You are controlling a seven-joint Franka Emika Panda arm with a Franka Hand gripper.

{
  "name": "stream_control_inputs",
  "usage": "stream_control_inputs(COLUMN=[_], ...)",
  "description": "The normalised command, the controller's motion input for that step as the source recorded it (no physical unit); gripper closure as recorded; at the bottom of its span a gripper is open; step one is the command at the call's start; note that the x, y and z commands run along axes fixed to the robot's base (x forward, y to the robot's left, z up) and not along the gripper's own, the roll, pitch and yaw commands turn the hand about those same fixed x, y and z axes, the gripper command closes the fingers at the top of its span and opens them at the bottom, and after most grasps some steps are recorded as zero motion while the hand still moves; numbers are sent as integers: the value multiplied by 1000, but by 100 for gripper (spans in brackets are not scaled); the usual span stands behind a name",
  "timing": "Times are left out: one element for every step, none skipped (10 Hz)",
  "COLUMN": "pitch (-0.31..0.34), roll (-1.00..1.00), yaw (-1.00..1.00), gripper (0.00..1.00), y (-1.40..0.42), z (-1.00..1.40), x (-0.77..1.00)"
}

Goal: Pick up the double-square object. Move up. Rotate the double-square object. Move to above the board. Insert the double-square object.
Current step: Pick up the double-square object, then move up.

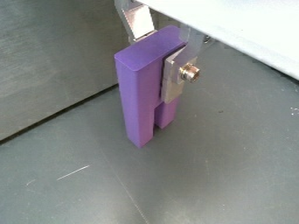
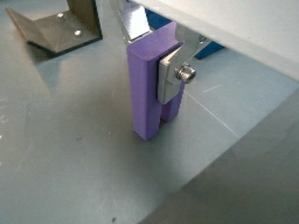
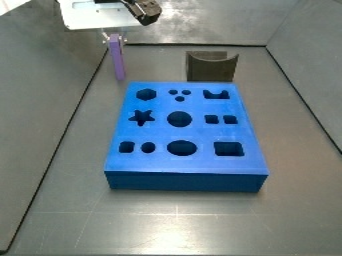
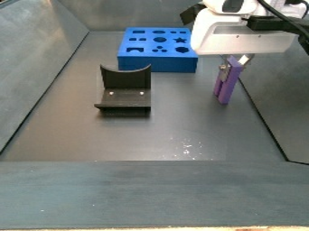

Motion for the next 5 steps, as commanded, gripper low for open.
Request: stream_control_inputs(pitch=[0,0,0,0,0], roll=[0,0,0,0,0], yaw=[0,0,0,0,0], gripper=[100,100,100,100,100], y=[0,0,0,0,0], z=[0,0,0,0,172], x=[0,0,0,0,0])
